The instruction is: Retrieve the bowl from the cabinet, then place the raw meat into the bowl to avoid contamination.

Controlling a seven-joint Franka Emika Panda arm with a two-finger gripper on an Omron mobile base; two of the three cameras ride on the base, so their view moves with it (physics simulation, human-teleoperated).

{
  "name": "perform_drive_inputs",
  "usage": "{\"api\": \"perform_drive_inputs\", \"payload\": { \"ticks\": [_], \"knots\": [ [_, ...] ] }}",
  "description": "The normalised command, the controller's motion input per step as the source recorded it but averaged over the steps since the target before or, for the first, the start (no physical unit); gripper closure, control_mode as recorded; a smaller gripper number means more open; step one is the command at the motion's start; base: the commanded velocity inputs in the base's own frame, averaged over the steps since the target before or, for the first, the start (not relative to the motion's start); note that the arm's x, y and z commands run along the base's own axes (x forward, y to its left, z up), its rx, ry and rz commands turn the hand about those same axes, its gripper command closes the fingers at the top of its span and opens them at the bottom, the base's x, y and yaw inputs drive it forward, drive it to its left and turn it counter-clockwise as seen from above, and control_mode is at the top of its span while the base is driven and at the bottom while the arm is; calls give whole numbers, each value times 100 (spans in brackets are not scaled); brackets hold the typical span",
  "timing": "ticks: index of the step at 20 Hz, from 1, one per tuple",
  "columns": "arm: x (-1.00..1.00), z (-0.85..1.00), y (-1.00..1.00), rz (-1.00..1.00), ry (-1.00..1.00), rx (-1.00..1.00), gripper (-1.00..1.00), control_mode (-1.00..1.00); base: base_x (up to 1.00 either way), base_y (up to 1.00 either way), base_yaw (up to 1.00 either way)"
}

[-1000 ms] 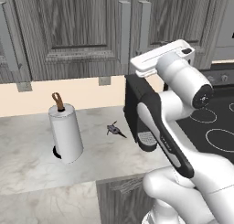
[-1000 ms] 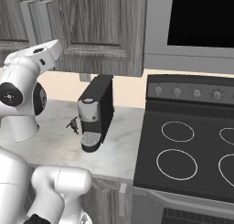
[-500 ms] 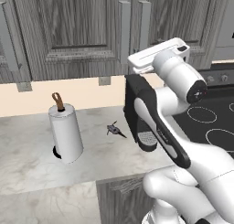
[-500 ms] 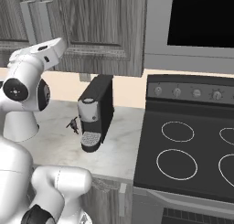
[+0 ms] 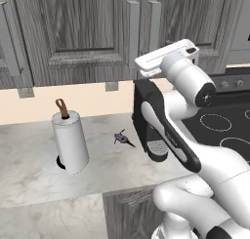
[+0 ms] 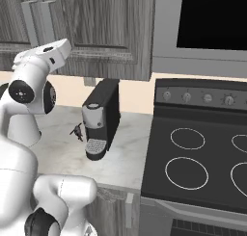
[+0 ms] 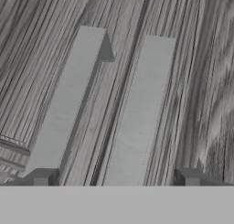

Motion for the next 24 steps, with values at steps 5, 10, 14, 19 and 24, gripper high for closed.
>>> {"api": "perform_drive_inputs", "payload": {
  "ticks": [5,10,14,19,24],
  "knots": [
    [16,-1,0,0,0,-1,-100,-100,0,0,0],
    [17,0,0,0,0,0,-100,-100,0,0,0],
    [18,0,0,-1,0,0,-100,-100,0,0,0],
    [17,0,0,-1,0,0,-100,-100,0,0,0],
    [17,0,0,-1,0,0,-100,-100,0,0,0]
  ]
}}
